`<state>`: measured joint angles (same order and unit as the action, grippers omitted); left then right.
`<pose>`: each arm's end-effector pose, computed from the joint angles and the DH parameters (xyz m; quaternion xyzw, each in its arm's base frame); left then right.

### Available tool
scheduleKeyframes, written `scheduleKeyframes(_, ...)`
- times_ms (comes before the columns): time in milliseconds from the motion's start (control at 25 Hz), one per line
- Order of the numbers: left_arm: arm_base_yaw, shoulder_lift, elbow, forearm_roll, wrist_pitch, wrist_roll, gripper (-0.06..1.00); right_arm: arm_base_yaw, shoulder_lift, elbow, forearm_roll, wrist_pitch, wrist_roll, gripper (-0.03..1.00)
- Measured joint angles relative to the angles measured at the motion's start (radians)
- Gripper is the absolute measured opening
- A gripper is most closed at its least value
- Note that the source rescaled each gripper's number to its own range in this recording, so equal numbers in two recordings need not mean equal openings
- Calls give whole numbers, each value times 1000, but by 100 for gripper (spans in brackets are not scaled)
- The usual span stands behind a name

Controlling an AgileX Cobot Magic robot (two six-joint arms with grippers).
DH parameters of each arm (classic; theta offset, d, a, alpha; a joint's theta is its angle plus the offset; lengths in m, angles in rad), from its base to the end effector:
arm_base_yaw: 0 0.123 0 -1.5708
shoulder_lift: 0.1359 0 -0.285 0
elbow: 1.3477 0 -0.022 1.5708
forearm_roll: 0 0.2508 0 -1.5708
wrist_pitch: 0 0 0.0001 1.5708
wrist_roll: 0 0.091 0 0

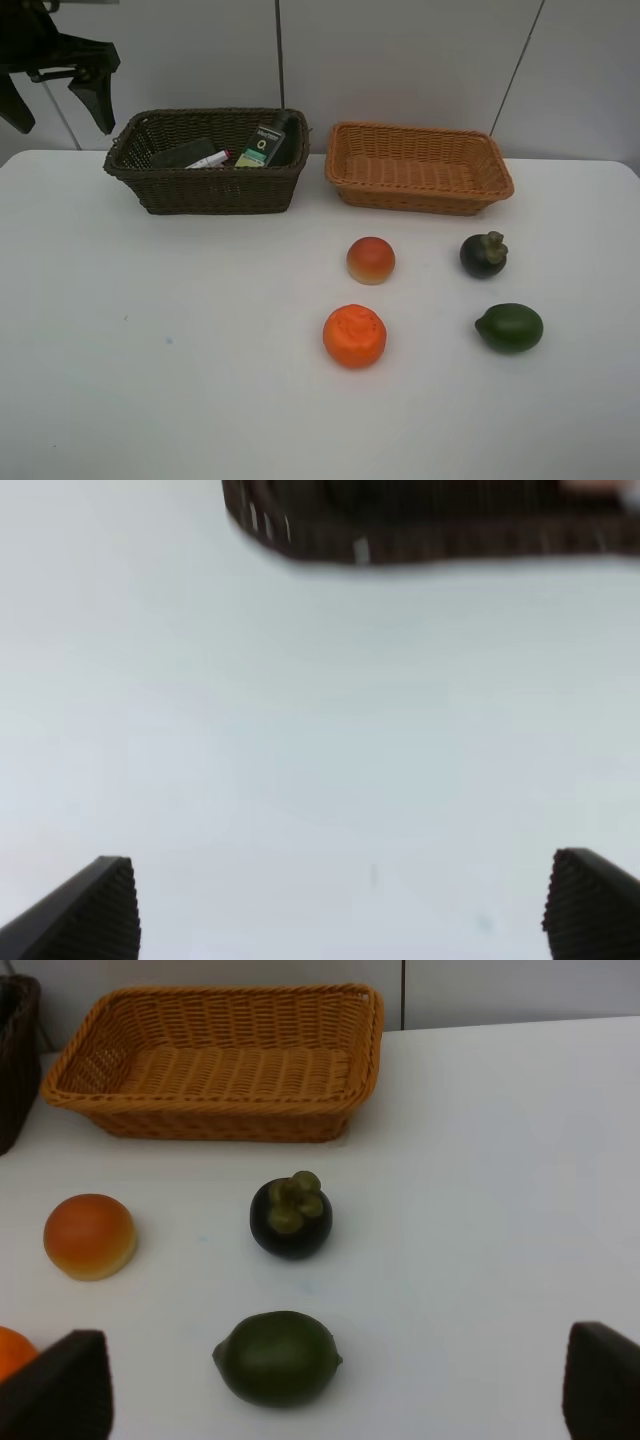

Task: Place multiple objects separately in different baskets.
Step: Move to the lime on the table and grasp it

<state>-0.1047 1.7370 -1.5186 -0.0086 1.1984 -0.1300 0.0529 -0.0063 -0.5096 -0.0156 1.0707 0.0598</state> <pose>0.3559 -0.0381 0.2957 -0.0136 0.9926 -0.0182 0.1190 -0.0073 -0.0016 0.2791 0.0033 0.8517 0.0217 0.5236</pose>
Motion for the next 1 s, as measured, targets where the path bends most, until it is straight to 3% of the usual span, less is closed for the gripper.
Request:
scheduleKeyframes(240, -3, -348, 347, -121, 0, 36, 99, 0, 0, 0, 0, 0, 0, 100)
scheduleKeyframes(440, -4, -655, 596, -144, 1, 48, 99, 0, 0, 0, 0, 0, 0, 100)
scheduleKeyframes(600, -4, -916, 742, -144, -21, 61, 99, 0, 0, 0, 0, 0, 0, 100)
scheduleKeyframes(840, -4, -1298, 914, -144, -124, 185, 99, 0, 0, 0, 0, 0, 0, 100)
scheduleKeyframes(1000, -4, -1502, 990, -144, -137, 213, 99, 0, 0, 0, 0, 0, 0, 100)
